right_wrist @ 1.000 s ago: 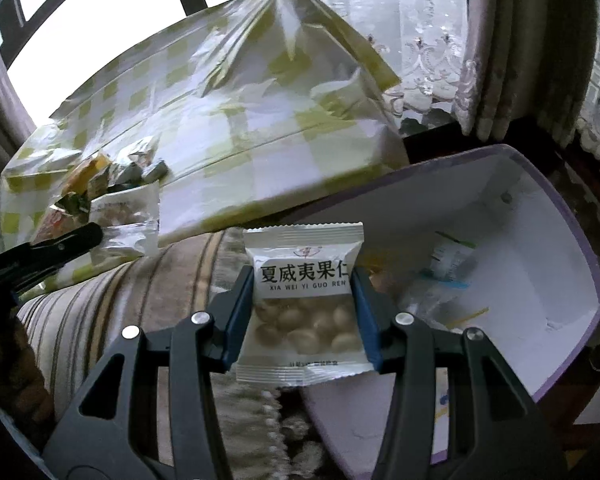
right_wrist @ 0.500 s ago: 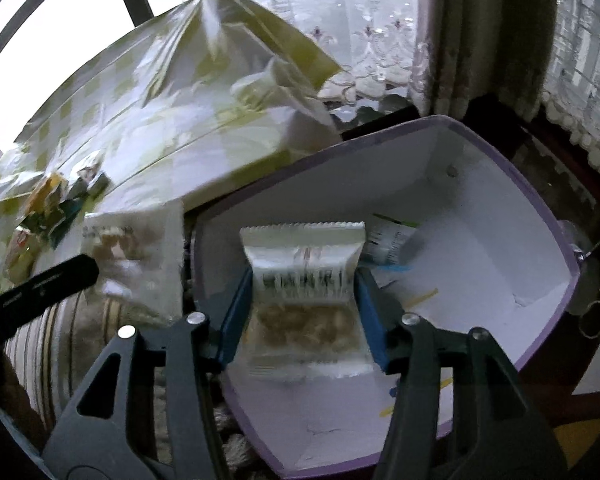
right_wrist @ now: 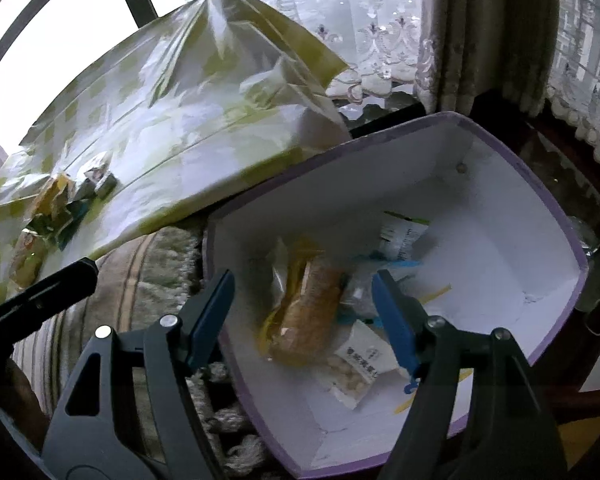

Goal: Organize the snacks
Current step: 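Move both tools back over the remaining snacks on the table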

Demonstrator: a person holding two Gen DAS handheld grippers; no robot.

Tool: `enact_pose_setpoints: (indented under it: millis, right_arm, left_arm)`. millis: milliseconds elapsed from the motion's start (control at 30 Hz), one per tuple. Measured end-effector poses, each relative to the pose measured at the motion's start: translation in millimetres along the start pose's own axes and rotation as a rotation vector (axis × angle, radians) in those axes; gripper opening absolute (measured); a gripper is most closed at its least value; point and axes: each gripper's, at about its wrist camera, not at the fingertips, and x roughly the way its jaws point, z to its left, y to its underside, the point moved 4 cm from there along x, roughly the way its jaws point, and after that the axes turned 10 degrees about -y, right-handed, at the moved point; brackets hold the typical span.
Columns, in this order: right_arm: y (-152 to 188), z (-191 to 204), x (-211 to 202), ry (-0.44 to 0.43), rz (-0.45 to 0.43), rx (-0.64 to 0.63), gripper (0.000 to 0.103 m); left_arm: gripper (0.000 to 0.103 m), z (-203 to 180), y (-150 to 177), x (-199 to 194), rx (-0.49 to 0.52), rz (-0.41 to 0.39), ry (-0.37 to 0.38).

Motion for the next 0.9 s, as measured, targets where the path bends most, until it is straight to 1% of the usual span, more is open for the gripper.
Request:
enact_pose_setpoints:
  millis: [100, 233, 300, 367, 433, 500, 533, 633, 700, 800, 900]
  right_arm:
    - [0, 14, 1, -0.025, -0.004, -0.023, 0.074]
    - [-2, 38, 5, -0.046, -0.006, -0.071, 0.074]
    - [-2, 52, 8, -0.052, -0.005, -0.102, 0.074]
    - [-2, 68, 12, -0.057, 0.001, -0.141, 0.074]
    - [-2, 85, 14, -0.074, 0.003, -0.176, 0.074]
    - [-2, 98, 15, -0.099, 0.002, -0.191, 0.074]
    - [-3, 106, 17, -0.110, 0.001, -0.199, 0.074]
    - [-5, 127, 22, -0.113, -0.005, -0.237, 0.074]
    - [-5, 143, 27, -0.122, -0.005, -0.259, 0.074]
    - [-8, 165, 36, -0.141, -0.001, -0.283, 0.074]
    - [-11, 187, 45, -0.156, -0.003, -0.310, 0.076]
  left_arm:
    - [0.044, 23, 1, -14, -0.034, -0.036, -0.039]
    - [0.047, 60, 5, -37, -0.068, -0.097, -0.126]
    - [0.053, 85, 8, -54, -0.099, -0.134, -0.180]
    - [0.055, 102, 10, -67, -0.115, -0.163, -0.226]
    - [0.059, 126, 14, -87, -0.138, -0.206, -0.294]
    - [0.066, 146, 18, -104, -0.155, -0.242, -0.356]
    - [0.068, 153, 19, -108, -0.162, -0.255, -0.379]
    - [0.074, 180, 23, -129, -0.186, -0.306, -0.468]
    - [0.082, 192, 22, -134, -0.189, -0.320, -0.507]
    - [0.083, 207, 19, -134, -0.173, -0.319, -0.561]
    - [0.085, 217, 9, -129, -0.148, -0.310, -0.584]
